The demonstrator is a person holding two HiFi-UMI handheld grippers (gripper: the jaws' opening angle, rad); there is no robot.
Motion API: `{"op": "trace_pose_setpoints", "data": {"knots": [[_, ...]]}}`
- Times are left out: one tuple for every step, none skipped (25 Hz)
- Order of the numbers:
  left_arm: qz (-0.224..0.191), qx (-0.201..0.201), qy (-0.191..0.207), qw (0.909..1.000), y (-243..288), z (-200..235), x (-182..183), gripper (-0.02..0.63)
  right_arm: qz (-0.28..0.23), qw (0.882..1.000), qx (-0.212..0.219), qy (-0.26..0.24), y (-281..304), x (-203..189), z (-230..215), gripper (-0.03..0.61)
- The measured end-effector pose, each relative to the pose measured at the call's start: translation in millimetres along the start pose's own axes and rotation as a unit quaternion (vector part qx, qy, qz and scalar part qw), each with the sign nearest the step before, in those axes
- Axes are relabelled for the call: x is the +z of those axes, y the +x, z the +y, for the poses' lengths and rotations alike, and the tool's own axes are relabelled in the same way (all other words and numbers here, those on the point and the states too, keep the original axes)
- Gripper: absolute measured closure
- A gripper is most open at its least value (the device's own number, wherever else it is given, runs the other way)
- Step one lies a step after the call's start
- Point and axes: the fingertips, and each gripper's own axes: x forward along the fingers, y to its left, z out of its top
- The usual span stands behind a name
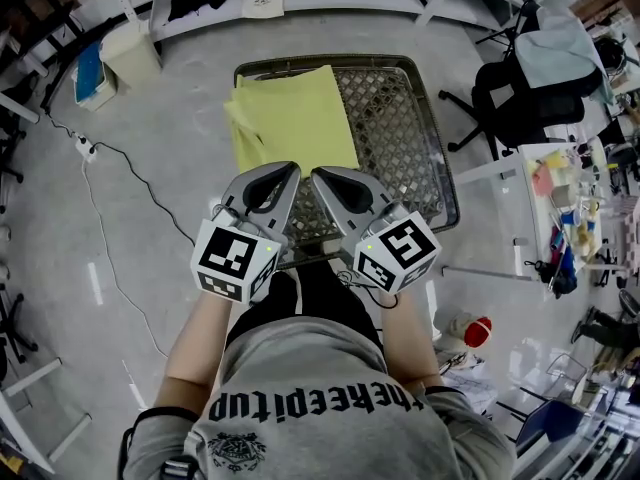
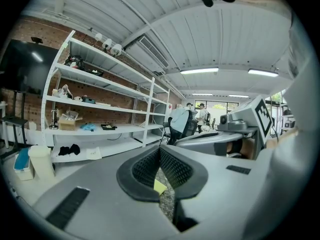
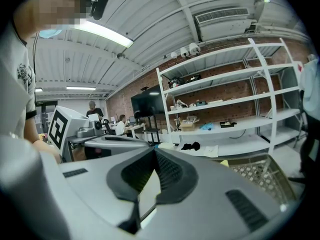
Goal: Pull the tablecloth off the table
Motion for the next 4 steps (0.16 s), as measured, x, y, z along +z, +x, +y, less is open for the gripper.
{"op": "trace_pose_setpoints", "data": {"knots": [[0.0, -0.001, 0.001, 1.0, -0.1, -0.3, -0.3, 0.598, -0.001, 1.0, 0.0, 0.0, -0.3, 0.5, 0.2, 0.569], [0.0, -0.001, 0.002, 1.0, -0.1, -0.7, -0.7, 0.598, -0.003, 1.0, -0.001, 0.0, -0.5, 1.0, 0.4, 0.569], [0.0, -0.001, 0.002, 1.0, -0.2, -1.1, -1.1, 0.598, -0.004, 1.0, -0.001, 0.0, -0.8, 1.3, 0.5, 0.569], [0.0, -0.002, 0.003, 1.0, -0.3, -1.5, -1.5, 0.598, -0.005, 1.0, -0.002, 0.0, -1.2, 1.7, 0.6, 0.569]]}}
